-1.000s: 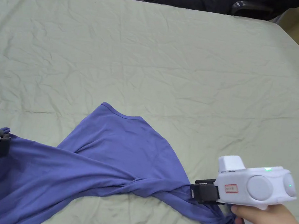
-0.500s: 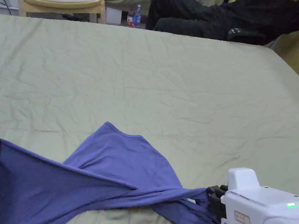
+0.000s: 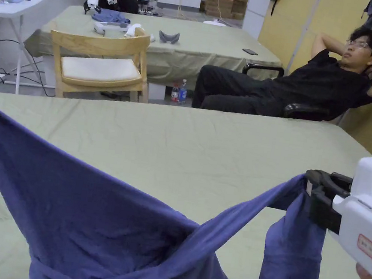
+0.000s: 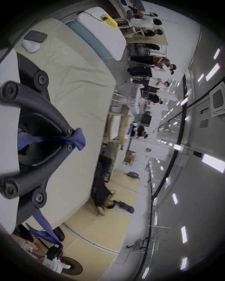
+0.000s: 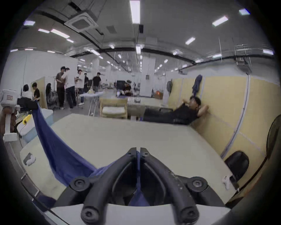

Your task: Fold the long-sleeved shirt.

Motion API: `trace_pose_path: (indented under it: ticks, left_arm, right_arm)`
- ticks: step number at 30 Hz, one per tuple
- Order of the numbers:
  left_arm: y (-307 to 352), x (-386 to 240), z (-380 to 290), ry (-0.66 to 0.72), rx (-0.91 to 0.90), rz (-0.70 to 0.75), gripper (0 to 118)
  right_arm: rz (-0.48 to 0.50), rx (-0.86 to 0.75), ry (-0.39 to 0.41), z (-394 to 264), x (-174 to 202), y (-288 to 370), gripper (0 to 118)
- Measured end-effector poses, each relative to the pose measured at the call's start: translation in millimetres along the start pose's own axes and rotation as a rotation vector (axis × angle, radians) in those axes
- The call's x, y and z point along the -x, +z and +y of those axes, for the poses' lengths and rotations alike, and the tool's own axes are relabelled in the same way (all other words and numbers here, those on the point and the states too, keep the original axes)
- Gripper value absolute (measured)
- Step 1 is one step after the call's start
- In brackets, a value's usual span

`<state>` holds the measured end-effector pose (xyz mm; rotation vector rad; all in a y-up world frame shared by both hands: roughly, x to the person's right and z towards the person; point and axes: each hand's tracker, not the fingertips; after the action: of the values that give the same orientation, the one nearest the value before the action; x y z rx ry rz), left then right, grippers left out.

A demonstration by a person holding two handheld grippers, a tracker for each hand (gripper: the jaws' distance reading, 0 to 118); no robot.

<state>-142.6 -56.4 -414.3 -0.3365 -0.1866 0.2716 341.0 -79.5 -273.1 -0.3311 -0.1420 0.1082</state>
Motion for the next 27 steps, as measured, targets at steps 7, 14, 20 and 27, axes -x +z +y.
trace_pose_path:
  ticks: [7,14,20,27]
  left_arm:
    - [-41.9,-5.3,97.9,0.090,-0.058,0.028,2]
    - [-105.0,-7.7,183.4,0.076,-0.070,0.139,2]
    - [-151.9,-3.5,227.1,0.059,-0.090,0.208,2]
    - [-200.7,19.2,235.9,0.077,-0.085,0.253,2]
  right_arm:
    - [-0.044,-0.100,-0.048,132.0,-30.5,-47.0,6]
    - [-0.215,-0.115,-0.019,261.0,-76.6,-110.2,6]
    - [-0.302,-0.115,-0.087,333.1,-120.5,-160.3,6]
    - [-0.401,-0.129,-0.108,346.9,-147.0,-190.3,6]
